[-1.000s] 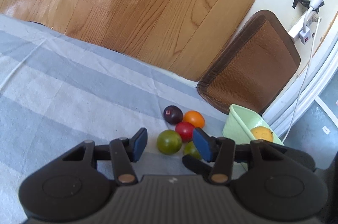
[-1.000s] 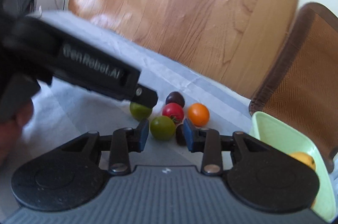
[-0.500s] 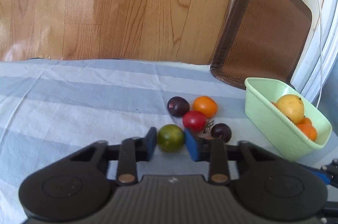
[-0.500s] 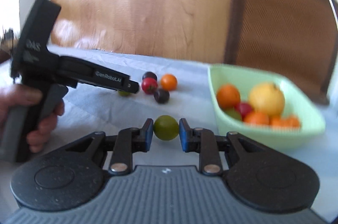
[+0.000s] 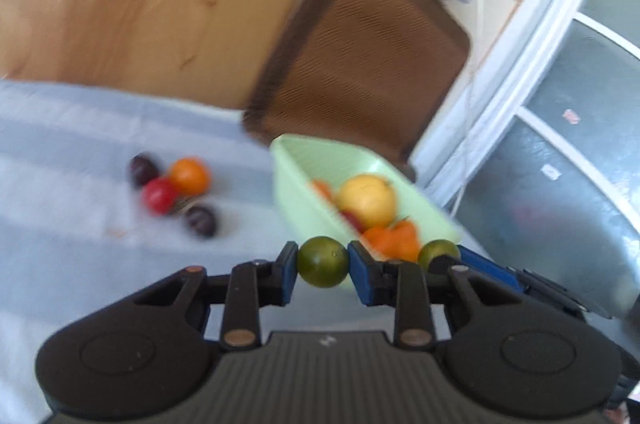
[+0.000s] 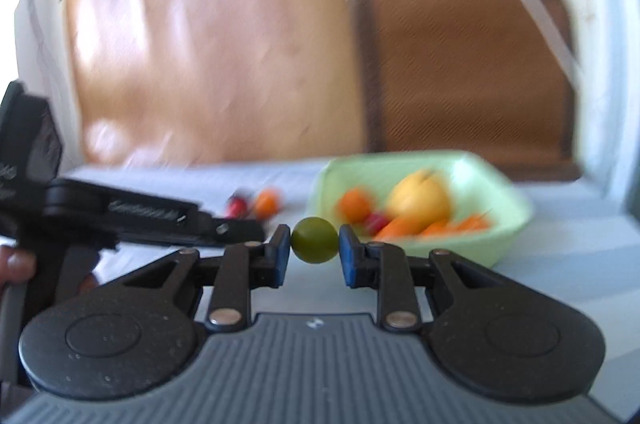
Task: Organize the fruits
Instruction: 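Lower both green tomatoes into the bowl and open both grippers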
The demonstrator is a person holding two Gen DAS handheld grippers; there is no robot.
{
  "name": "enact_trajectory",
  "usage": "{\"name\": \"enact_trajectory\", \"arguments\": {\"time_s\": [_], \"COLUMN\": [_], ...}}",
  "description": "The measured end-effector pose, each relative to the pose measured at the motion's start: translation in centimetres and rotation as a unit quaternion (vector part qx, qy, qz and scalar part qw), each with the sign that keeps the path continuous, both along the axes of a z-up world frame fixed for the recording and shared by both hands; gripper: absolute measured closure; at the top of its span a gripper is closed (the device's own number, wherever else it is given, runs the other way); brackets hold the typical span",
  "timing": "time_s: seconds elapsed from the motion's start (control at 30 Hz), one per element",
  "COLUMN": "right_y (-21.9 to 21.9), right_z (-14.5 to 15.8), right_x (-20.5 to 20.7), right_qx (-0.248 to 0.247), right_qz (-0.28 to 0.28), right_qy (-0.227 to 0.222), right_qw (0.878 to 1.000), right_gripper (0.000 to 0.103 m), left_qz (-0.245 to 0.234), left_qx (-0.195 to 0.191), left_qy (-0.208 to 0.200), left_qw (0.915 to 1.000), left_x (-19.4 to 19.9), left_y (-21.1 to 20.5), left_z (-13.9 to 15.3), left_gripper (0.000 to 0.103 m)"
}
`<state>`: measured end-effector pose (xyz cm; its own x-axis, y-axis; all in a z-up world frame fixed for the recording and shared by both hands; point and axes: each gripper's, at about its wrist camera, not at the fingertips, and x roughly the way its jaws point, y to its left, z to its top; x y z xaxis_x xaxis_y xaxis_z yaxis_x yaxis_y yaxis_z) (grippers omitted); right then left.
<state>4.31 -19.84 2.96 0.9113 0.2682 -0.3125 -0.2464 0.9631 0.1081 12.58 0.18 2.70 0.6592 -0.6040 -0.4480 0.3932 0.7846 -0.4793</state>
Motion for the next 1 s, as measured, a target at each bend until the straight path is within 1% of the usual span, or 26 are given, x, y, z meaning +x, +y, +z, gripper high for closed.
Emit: {"name": "enact_trajectory", "arguments": {"time_s": [0.1, 0.17, 0.27, 0.33, 0.47, 0.53, 0.57, 0.6, 0.63, 0.73, 0.8, 0.87, 0.93, 1.0], "right_y": [-2.4, -3.8, -5.0, -5.3, -5.4, -5.6, -5.6, -5.7, -5.8, -6.1, -6.5, -7.0, -7.3, -7.4], "right_z": [0.4, 0.1, -0.6, -1.2, -2.0, -2.4, -2.5, -2.5, -2.5, -2.4, -2.2, -2.1, -1.8, -1.2], "right_x": [1.7, 3.1, 5.0, 5.9, 6.8, 6.9, 7.0, 6.9, 6.8, 6.5, 6.3, 6.1, 5.9, 5.9], "right_qx": [-0.001, -0.003, -0.013, -0.02, -0.018, -0.022, -0.024, -0.023, -0.021, -0.009, 0.002, 0.015, 0.028, 0.052], "right_qz": [-0.036, -0.048, -0.043, -0.045, -0.044, -0.046, -0.047, -0.048, -0.051, -0.054, -0.06, -0.066, -0.071, -0.062], "right_qy": [-0.01, -0.003, 0.02, 0.026, 0.033, 0.035, 0.035, 0.033, 0.03, 0.019, 0.013, 0.006, 0.002, 0.006], "right_qw": [0.999, 0.999, 0.999, 0.998, 0.998, 0.998, 0.998, 0.998, 0.998, 0.998, 0.998, 0.998, 0.997, 0.997], "right_gripper": [0.074, 0.074, 0.074, 0.074, 0.073, 0.072, 0.069, 0.061, 0.057, 0.057, 0.057, 0.057, 0.057, 0.058], "left_qz": [-0.016, -0.018, -0.009, -0.003, 0.007, 0.015, 0.016, 0.017, 0.018, 0.016, 0.016, 0.026, 0.044, 0.079], "left_qx": [0.001, 0.007, 0.014, 0.017, 0.033, 0.048, 0.052, 0.055, 0.056, 0.046, 0.034, 0.018, 0.002, 0.009], "left_qy": [0.0, 0.009, 0.04, 0.059, 0.071, 0.062, 0.059, 0.057, 0.057, 0.053, 0.038, 0.014, -0.004, -0.018], "left_qw": [0.9999, 0.9998, 0.9991, 0.9981, 0.9969, 0.9968, 0.9968, 0.9967, 0.9966, 0.9974, 0.9986, 0.9994, 0.999, 0.9967], "left_x": [2.4, 4.5, 7.9, 9.8, 11.8, 12.2, 12.4, 12.4, 12.6, 12.2, 11.3, 9.8, 8.2, 6.6], "left_y": [-3.2, -5.1, -7.1, -7.8, -8.5, -8.7, -8.9, -8.9, -9.0, -8.5, -7.4, -5.1, -2.0, 1.5], "left_z": [1.7, 2.1, 1.5, 0.8, 0.1, 0.0, 0.0, 0.1, 0.1, 0.6, 1.6, 2.8, 3.6, 3.8], "left_gripper": [0.075, 0.075, 0.075, 0.075, 0.075, 0.071, 0.066, 0.06, 0.057, 0.057, 0.057, 0.057, 0.057, 0.057]}}
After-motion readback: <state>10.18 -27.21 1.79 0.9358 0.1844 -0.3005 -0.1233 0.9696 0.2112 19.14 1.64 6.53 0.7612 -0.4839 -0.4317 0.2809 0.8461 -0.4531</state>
